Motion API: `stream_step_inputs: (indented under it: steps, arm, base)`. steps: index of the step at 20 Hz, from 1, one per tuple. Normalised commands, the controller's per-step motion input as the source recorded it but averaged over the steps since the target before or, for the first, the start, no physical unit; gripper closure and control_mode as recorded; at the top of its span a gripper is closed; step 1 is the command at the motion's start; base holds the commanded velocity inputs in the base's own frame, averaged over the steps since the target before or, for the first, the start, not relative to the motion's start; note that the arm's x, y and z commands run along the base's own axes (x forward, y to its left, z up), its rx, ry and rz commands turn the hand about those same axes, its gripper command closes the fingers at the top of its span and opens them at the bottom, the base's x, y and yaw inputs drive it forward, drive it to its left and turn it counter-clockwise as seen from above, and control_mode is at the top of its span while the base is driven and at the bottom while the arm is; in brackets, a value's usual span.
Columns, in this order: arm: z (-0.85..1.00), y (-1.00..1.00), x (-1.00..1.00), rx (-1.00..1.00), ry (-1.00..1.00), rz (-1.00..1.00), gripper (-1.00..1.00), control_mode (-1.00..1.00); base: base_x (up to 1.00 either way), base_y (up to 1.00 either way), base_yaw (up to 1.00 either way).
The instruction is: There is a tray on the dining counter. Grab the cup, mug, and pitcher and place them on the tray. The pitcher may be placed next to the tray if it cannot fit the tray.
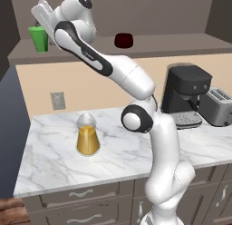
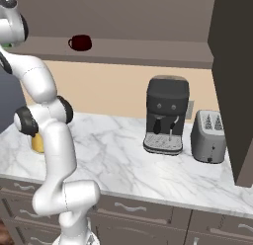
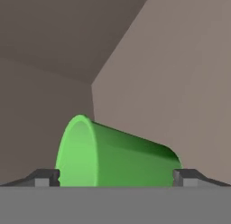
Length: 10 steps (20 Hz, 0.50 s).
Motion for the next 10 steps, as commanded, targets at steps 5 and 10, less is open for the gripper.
stream_step_inputs:
  steps: [5, 10]
  arm:
    - [-0.16, -0.02, 0.00, 0.00, 0.00, 0.00, -1.00, -1.00]
    - [-0.15, 0.00, -0.01, 0.00, 0.00, 0.00, -1.00, -1.00]
  base:
    - [0.00, 0.00, 0.00]
    - [0.00, 0.00, 0.00]
